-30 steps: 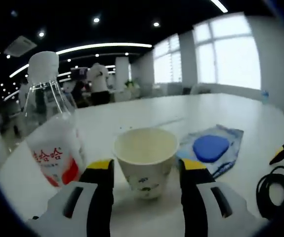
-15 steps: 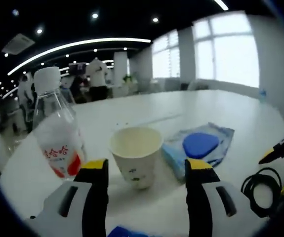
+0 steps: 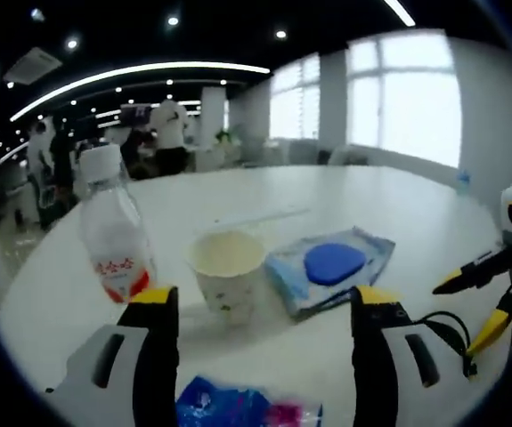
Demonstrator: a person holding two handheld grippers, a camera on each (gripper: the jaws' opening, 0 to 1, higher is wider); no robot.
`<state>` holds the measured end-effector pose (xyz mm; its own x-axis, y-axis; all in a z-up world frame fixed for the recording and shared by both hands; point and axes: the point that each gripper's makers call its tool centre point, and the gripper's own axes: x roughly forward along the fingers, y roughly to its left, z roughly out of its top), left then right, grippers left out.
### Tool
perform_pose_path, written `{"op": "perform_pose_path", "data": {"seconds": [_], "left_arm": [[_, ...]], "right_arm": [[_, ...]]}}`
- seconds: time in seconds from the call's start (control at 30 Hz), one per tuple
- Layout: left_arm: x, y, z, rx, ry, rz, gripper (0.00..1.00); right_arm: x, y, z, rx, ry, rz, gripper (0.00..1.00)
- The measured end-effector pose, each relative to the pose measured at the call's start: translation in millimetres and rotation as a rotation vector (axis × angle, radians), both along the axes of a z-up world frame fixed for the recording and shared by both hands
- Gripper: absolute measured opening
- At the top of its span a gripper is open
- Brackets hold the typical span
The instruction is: Arrange the tabletop items into an orderly group along one side of the table until the central work area is clear of visible clutter.
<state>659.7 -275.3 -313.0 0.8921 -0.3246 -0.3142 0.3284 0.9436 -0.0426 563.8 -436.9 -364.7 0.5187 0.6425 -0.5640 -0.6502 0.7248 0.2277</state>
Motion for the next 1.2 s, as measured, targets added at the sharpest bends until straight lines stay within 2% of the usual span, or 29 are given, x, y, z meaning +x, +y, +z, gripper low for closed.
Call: {"op": "perform_pose_path", "data": {"seconds": [0.23,0.37,0.57,0.67,0.87,1.1,1.2], "left_arm": [[-9.5,0.9,17.5,0.001,-0.034,-0.009,0.93],[-21.6,-0.8,26.2,-0.007,-0.04,-0.027,0.99],[-38.9,-6.5,26.9,0.003,-0.022,-0.063,0.99],[-49.6,-9.6,26.6,-0.036,-0.003,-0.077,0.99],[-66.2,-14.6,25.3,-0.046,0.035,-0.097,0.99],[-81.8,-23.2,32.3,-0.039,0.043,-0.148,0.99],[-90.2,-26.4,34.2,-0.017,0.046,-0.174,0.99]], "right_arm": [[0.7,-0.2,1.4,-0.022,-0.005,0.003,0.72],[1.1,-0.5,0.4,-0.033,-0.004,0.002,0.71],[1.4,-2.9,-3.5,-0.069,-0.007,0.003,0.67],[2.1,-5.7,-6.7,-0.107,-0.012,0.007,0.64],[3.2,-9.1,-10.7,-0.147,0.003,0.006,0.56],[2.4,-9.6,-16.9,-0.211,0.027,0.034,0.48],[2.1,-12.2,-21.5,-0.253,0.041,0.046,0.41]]}}
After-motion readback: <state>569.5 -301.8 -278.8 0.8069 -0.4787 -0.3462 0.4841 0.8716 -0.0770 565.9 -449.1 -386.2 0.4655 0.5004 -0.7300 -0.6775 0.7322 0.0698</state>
